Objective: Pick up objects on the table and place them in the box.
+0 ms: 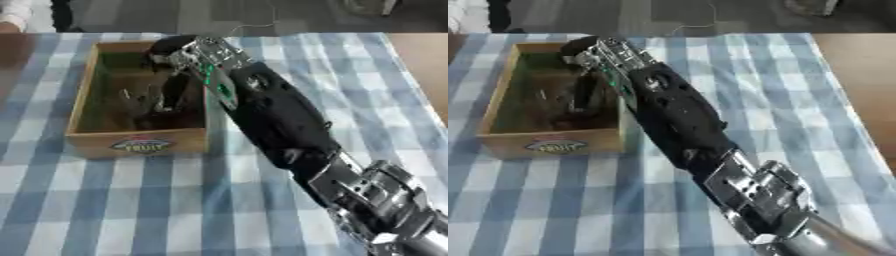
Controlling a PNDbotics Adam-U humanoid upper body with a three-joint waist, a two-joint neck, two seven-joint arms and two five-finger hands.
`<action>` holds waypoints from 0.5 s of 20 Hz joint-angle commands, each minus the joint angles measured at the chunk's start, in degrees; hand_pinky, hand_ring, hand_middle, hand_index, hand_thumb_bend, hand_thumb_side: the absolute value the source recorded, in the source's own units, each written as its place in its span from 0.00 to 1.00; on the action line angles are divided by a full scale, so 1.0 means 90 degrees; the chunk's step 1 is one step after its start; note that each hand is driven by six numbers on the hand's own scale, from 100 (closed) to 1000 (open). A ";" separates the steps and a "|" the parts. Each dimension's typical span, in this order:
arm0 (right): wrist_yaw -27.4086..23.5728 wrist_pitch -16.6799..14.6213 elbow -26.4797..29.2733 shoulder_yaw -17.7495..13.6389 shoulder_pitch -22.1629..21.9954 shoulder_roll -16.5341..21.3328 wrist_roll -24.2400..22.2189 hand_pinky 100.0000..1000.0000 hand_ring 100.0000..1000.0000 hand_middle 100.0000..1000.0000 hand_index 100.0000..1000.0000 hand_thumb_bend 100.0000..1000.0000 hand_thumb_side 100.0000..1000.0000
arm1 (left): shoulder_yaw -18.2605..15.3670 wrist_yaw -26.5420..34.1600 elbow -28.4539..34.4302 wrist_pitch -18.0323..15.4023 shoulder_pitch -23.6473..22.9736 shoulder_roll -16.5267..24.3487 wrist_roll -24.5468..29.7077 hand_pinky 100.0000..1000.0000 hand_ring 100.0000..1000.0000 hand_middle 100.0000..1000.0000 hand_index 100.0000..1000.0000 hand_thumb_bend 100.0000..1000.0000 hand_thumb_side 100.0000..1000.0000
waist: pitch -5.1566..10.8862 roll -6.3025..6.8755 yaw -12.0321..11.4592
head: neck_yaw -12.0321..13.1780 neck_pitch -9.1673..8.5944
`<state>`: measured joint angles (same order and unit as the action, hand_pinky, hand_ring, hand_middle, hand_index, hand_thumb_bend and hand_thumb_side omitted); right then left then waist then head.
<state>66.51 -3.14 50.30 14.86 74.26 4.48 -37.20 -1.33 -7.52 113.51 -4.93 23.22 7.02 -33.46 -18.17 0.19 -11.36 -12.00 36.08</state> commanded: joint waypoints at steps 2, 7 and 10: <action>-0.0264 0.0081 0.0551 -0.0075 0.0236 0.0245 0.0080 0.83 0.94 0.74 0.94 0.39 0.33 | -0.0007 0.0005 0.0120 -0.0002 0.0053 0.0045 0.0010 0.74 0.76 0.75 0.62 0.00 0.62 | 0.0186 0.0050 0.0012 | 0.0015 -0.0064; -0.0710 0.0238 0.1328 -0.0091 0.0266 0.0618 0.0119 0.81 0.92 0.71 0.92 0.38 0.29 | -0.0021 -0.0006 0.0120 -0.0001 0.0036 0.0052 -0.0006 0.74 0.76 0.75 0.62 0.00 0.62 | 0.0240 0.0078 0.0075 | 0.0068 -0.0031; -0.0924 0.0443 0.1711 -0.0055 0.0227 0.0803 0.0135 0.81 0.92 0.71 0.92 0.38 0.29 | -0.0025 -0.0014 0.0120 0.0001 0.0033 0.0055 -0.0014 0.74 0.76 0.75 0.62 0.00 0.62 | 0.0256 0.0084 0.0094 | 0.0080 -0.0017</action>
<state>59.28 0.14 63.22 14.54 75.11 10.33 -36.15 -1.34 -7.54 113.51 -4.91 23.15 7.02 -33.48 -17.23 0.72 -10.48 -11.44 36.11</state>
